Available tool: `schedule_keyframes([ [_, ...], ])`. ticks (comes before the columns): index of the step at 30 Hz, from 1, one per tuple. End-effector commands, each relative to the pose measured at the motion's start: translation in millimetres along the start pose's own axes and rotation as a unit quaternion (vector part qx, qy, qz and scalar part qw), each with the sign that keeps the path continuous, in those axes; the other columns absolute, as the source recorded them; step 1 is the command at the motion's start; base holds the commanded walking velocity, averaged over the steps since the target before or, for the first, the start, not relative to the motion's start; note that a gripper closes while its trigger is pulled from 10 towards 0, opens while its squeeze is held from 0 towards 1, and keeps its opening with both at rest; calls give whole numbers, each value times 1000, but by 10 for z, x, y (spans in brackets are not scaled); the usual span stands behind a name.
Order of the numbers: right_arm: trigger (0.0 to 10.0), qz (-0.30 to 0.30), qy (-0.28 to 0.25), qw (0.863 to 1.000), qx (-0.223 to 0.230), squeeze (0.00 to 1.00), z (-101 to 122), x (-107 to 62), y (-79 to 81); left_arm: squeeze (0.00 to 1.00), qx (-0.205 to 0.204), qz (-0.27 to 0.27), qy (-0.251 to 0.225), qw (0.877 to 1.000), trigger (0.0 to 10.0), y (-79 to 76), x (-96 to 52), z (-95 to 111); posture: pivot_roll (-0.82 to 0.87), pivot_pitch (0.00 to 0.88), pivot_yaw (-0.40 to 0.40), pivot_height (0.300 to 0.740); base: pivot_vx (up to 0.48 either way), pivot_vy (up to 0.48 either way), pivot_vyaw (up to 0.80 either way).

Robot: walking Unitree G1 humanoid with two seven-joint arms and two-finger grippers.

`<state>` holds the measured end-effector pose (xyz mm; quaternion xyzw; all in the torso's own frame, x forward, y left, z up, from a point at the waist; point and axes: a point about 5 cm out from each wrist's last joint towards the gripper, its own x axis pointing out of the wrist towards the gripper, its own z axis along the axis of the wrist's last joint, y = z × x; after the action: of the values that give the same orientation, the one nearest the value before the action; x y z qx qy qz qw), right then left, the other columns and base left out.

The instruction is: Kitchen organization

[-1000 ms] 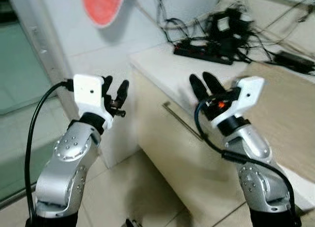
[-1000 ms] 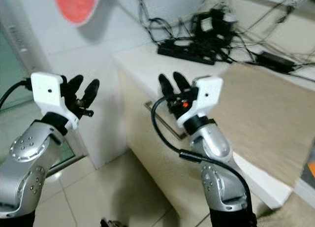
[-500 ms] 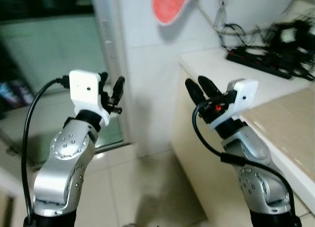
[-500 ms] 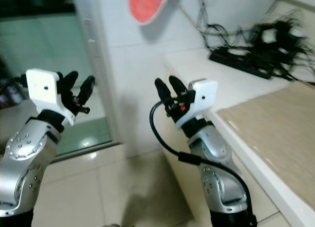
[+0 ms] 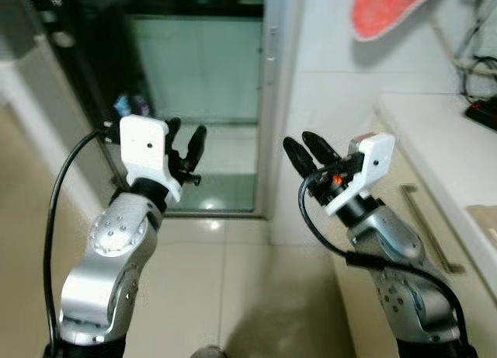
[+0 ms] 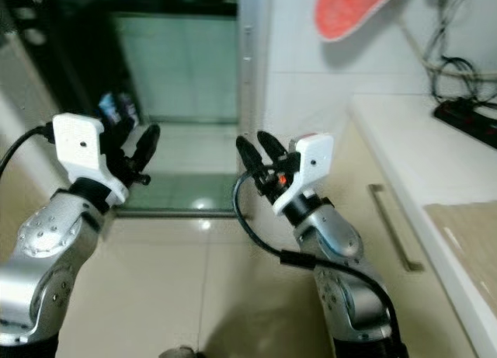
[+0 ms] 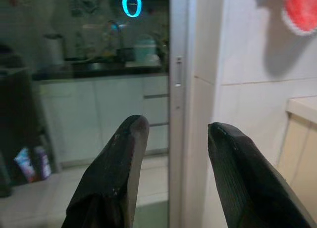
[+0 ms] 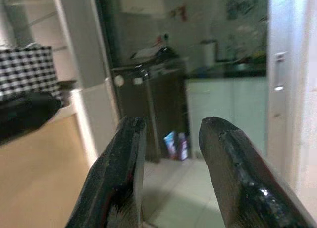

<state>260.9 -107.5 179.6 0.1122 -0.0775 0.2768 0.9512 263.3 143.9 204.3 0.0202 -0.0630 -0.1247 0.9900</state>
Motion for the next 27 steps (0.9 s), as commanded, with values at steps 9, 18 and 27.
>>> schedule_keyframes([
  [9,10000,12,6,1000,2,0,-13,22,11,0,9,1,-8,1000,10000,13,-2,38,-36,0,-19,740,203,0,800],
  [18,10000,-23,45,999,11,0,-265,11,-108,0,-28,26,38,999,10000,44,-23,-185,-38,0,-21,740,146,0,444],
  [27,10000,-103,206,971,57,0,-1143,-187,-323,0,-50,71,263,961,10000,242,-298,-1287,-41,0,-17,740,0,0,0],
])
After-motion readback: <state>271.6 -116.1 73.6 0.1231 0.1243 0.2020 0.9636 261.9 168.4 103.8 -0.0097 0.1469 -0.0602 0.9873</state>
